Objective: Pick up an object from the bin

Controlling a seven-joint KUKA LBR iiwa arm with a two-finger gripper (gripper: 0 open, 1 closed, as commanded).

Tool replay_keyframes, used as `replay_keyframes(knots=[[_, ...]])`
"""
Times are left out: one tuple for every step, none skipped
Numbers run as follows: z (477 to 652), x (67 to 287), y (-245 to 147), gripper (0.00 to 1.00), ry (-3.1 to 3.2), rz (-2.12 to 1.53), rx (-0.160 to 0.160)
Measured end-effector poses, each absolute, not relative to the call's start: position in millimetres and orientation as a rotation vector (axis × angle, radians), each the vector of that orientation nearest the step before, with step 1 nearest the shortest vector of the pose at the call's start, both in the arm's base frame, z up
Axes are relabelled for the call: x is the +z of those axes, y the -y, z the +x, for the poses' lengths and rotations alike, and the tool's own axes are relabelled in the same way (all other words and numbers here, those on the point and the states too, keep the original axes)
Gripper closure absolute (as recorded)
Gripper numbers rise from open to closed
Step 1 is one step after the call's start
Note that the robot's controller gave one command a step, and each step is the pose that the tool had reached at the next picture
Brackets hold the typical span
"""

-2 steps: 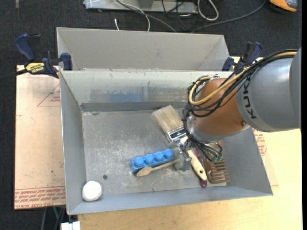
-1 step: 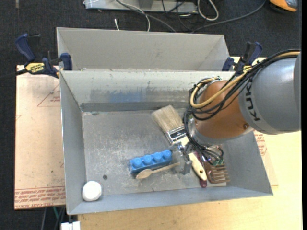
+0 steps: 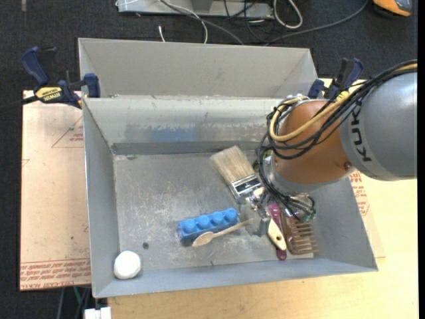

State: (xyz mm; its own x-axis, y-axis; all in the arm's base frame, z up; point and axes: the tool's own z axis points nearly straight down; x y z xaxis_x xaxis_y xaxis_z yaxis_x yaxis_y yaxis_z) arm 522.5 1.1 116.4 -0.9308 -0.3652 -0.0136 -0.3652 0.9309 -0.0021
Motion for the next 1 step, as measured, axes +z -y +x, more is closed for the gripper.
replay_keyframes(knots=[[489.6, 194.5, 10.2, 1.0, -3.08, -0.529, -0.001]])
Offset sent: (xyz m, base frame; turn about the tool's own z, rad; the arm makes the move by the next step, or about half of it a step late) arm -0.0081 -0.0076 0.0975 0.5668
